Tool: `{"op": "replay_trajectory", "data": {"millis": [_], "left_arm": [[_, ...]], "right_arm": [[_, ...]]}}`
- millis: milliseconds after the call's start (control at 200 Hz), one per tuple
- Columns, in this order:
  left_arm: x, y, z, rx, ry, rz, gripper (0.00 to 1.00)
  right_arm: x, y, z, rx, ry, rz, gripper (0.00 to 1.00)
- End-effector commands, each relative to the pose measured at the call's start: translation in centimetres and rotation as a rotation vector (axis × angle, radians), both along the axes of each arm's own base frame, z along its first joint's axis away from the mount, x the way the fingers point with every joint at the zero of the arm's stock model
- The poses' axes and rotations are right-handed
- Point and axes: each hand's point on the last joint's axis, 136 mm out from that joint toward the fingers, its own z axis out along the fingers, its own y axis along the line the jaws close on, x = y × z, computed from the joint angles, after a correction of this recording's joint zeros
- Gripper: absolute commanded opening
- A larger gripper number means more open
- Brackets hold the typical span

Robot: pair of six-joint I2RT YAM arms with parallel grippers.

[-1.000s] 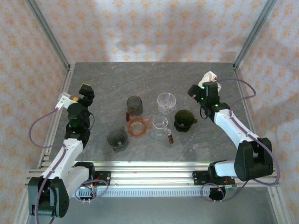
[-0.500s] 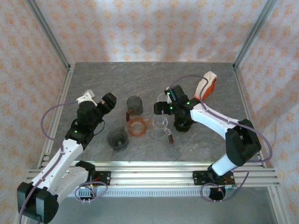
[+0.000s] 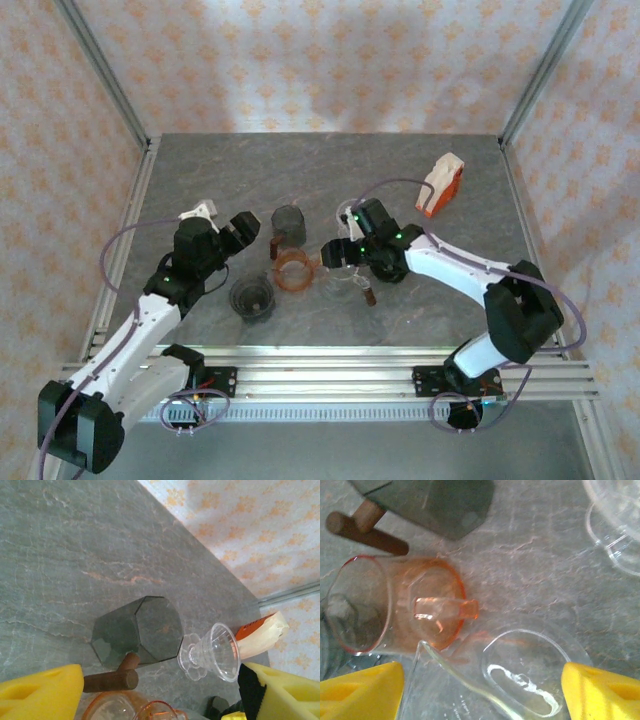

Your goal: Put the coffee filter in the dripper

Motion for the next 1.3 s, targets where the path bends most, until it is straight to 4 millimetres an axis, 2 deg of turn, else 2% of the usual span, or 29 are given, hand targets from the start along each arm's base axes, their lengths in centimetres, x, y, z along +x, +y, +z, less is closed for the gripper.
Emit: {"op": "replay_trajectory", "data": {"millis": [0, 140, 275, 415, 460, 561, 651, 766, 856, 1001, 1201, 1296], "left_arm": [[-0.1, -1.0, -0.2, -0.011, -0.003, -0.042, 0.81], [0.0, -1.6, -0.6, -0.014, 0.001, -0.054, 0.81], [0.1, -2.3, -0.3, -0.015, -0.006, -0.074, 0.81], [-0.2, -3.1, 0.8, 0.0, -0.031, -0.097, 0.86], [-0.3, -3.4, 1.1, 0.009, -0.04, -0.106, 0.99], [-0.5, -4.0, 1.5, 0.016, -0.048, -0.123, 0.99], [-0.7, -4.3, 1.5, 0.018, -0.043, -0.137, 0.99], [-0.9, -4.2, 1.6, 0.024, -0.042, -0.139, 1.0], [-1.0, -4.2, 1.7, 0.021, -0.047, -0.138, 0.99], [-1.2, -4.1, 1.5, 0.025, -0.043, -0.135, 0.99], [-1.2, -4.0, 1.6, 0.027, -0.046, -0.135, 1.0], [-1.1, -4.1, 1.5, 0.028, -0.045, -0.136, 0.99]], "right_arm": [[-1.8, 0.8, 1.1, 0.064, 0.005, 0.046, 0.8], [-2.9, 1.4, 1.2, 0.087, 0.023, 0.061, 0.8], [-1.3, 0.2, 1.8, 0.033, -0.036, -0.029, 0.83], [2.6, -2.4, 4.5, -0.038, -0.142, -0.193, 0.86], [4.2, -3.8, 4.8, -0.054, -0.128, -0.256, 0.85], [7.9, -6.9, 4.1, -0.11, -0.088, -0.377, 0.83], [10.5, -8.3, 3.4, -0.156, -0.065, -0.415, 0.81], [13.4, -8.7, 2.8, -0.207, -0.055, -0.402, 0.77], [15.0, -8.5, 2.0, -0.232, -0.034, -0.377, 0.69], [16.1, -8.9, 0.0, -0.288, 0.009, -0.366, 0.62], [15.9, -8.9, -1.8, -0.298, 0.037, -0.365, 0.55], [15.7, -8.9, -2.0, -0.298, 0.039, -0.362, 0.41]]}}
